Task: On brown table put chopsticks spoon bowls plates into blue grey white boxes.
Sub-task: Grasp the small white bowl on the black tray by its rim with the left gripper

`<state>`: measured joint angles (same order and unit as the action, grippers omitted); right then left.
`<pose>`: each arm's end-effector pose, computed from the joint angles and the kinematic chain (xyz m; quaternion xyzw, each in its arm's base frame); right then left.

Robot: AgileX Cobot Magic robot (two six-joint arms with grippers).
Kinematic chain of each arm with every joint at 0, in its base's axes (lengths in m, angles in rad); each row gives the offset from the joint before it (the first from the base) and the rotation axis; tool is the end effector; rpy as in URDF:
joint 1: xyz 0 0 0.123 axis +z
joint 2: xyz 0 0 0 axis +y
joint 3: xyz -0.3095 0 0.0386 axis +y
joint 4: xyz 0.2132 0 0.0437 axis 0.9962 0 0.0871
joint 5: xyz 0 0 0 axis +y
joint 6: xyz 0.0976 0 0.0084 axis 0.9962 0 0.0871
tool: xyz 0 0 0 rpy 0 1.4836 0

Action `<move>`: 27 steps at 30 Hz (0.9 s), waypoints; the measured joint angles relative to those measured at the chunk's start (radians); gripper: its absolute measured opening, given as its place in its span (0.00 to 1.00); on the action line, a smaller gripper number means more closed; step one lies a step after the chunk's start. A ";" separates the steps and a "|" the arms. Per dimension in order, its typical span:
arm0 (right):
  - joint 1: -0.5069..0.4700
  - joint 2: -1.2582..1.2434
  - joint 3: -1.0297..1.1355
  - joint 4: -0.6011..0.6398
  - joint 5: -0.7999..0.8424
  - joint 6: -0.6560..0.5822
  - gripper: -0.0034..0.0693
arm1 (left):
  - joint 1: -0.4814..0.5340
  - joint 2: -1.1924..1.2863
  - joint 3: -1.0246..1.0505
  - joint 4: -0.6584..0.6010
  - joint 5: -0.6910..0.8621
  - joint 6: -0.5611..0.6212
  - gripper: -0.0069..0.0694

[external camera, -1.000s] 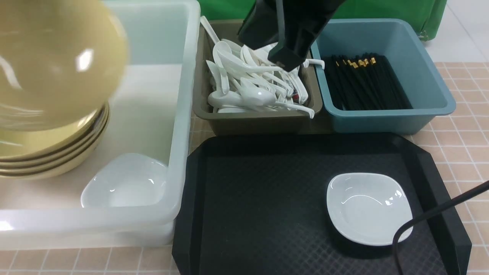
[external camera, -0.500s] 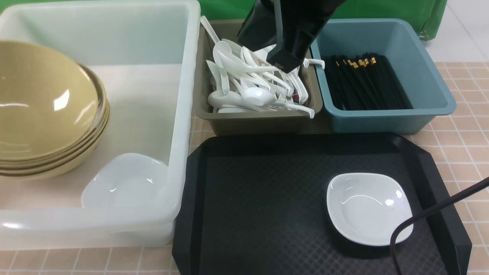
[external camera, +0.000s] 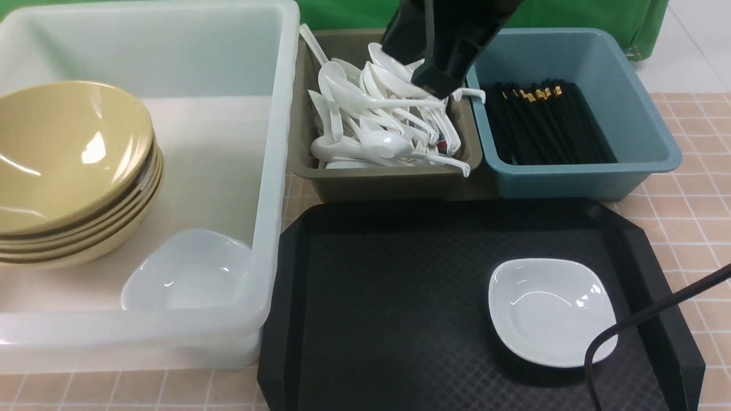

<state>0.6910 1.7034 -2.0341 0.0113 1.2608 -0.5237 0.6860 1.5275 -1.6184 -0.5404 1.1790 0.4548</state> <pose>0.2549 0.2122 0.4620 -0.5336 0.7672 0.0354 0.3542 0.2493 0.1438 0.4269 -0.1349 0.9154 -0.0771 0.3713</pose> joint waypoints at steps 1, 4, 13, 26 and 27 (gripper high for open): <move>-0.012 0.000 0.001 -0.011 0.001 0.019 0.11 | -0.031 -0.010 -0.015 0.000 0.016 -0.013 0.71; -0.070 -0.003 0.026 -0.011 0.000 0.087 0.11 | -0.238 -0.030 -0.030 0.003 0.047 -0.024 0.60; -0.242 -0.160 0.398 -0.032 -0.006 0.234 0.11 | -0.908 0.113 -0.009 0.068 0.058 0.078 0.18; -0.340 -0.582 0.845 -0.059 -0.087 0.321 0.11 | -1.377 0.406 -0.092 0.145 -0.127 0.071 0.13; -0.341 -0.600 0.860 -0.059 -0.087 0.321 0.11 | -1.392 0.430 -0.107 0.161 -0.132 0.051 0.15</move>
<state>0.3500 1.1038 -1.1739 -0.0476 1.1740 -0.2024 -0.7056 1.9572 -1.7254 -0.3789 1.0472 0.5061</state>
